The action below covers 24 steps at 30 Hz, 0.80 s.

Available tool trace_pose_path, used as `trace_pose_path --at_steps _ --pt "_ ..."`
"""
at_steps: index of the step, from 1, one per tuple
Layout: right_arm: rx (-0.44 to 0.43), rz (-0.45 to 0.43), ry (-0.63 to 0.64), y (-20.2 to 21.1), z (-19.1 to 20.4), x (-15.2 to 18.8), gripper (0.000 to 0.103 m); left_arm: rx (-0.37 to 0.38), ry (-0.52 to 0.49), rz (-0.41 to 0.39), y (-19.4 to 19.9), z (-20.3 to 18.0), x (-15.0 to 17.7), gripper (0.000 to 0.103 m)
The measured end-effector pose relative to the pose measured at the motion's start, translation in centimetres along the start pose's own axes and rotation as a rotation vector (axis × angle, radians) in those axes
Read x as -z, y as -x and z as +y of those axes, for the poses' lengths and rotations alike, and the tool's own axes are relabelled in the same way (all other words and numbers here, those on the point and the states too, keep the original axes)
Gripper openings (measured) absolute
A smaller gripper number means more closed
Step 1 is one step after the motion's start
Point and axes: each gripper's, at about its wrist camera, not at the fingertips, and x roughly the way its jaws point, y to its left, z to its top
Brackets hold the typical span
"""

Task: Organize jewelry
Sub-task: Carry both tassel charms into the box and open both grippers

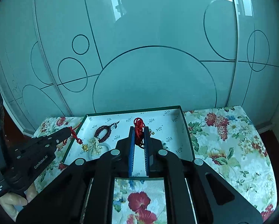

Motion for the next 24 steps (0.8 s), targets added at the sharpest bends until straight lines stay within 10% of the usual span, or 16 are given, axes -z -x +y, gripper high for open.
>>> trace_pose_path --at_steps 17,21,24 --pt "0.065 0.216 -0.033 -13.4 -1.6 2.0 0.017 -0.087 0.038 0.189 -11.8 2.0 1.7 0.006" --pt "0.054 0.18 -0.036 -11.4 -1.6 2.1 0.019 -0.08 0.058 0.178 -10.4 2.6 1.9 0.052" --pt "0.034 0.151 -0.039 -8.7 -1.5 2.5 0.019 -0.064 0.057 0.156 -8.2 2.5 2.3 0.055"
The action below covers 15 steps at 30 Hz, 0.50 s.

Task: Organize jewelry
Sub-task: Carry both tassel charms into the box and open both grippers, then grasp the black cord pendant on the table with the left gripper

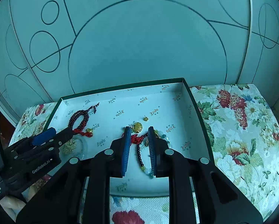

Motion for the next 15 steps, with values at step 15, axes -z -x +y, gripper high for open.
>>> trace_pose_path --at_steps 15 --pt "0.01 0.045 -0.017 8.6 -1.1 12.0 0.019 0.053 0.092 0.123 7.0 -0.8 12.0 0.056"
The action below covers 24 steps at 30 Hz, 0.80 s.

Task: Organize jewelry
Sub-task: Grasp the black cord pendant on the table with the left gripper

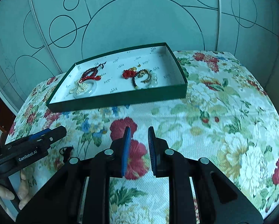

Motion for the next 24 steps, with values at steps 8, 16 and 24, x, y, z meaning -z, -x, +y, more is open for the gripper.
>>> trace_pose_path --at_steps 8,16,24 --pt "-0.003 0.021 -0.03 1.0 -0.6 2.6 0.019 -0.027 -0.002 0.015 -0.1 -0.9 2.4 0.056" --pt "-0.011 0.021 -0.033 1.0 -0.7 3.0 0.019 -0.095 -0.04 -0.016 -0.1 -1.6 3.1 0.051" --pt "-0.013 0.02 -0.05 1.1 -1.2 3.1 0.019 -0.144 -0.074 -0.046 -0.2 -2.2 3.4 0.012"
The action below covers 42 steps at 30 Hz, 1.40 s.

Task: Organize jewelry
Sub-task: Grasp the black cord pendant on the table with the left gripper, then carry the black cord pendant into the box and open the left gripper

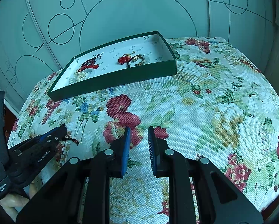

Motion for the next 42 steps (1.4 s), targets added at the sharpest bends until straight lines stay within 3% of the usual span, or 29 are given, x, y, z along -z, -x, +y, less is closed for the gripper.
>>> trace_pose_path --at_steps 14,26,42 --pt "-0.055 0.012 0.044 -1.2 1.8 -1.1 0.019 -0.001 0.038 -0.082 0.9 2.3 -1.7 0.009" --pt "-0.105 0.061 0.137 -5.7 6.0 -3.0 0.019 0.011 0.075 -0.07 -1.0 4.4 -3.4 0.009" --pt "-0.087 0.072 0.167 -7.5 6.8 -3.3 0.019 0.057 0.097 -0.052 -1.9 4.8 -3.4 0.009"
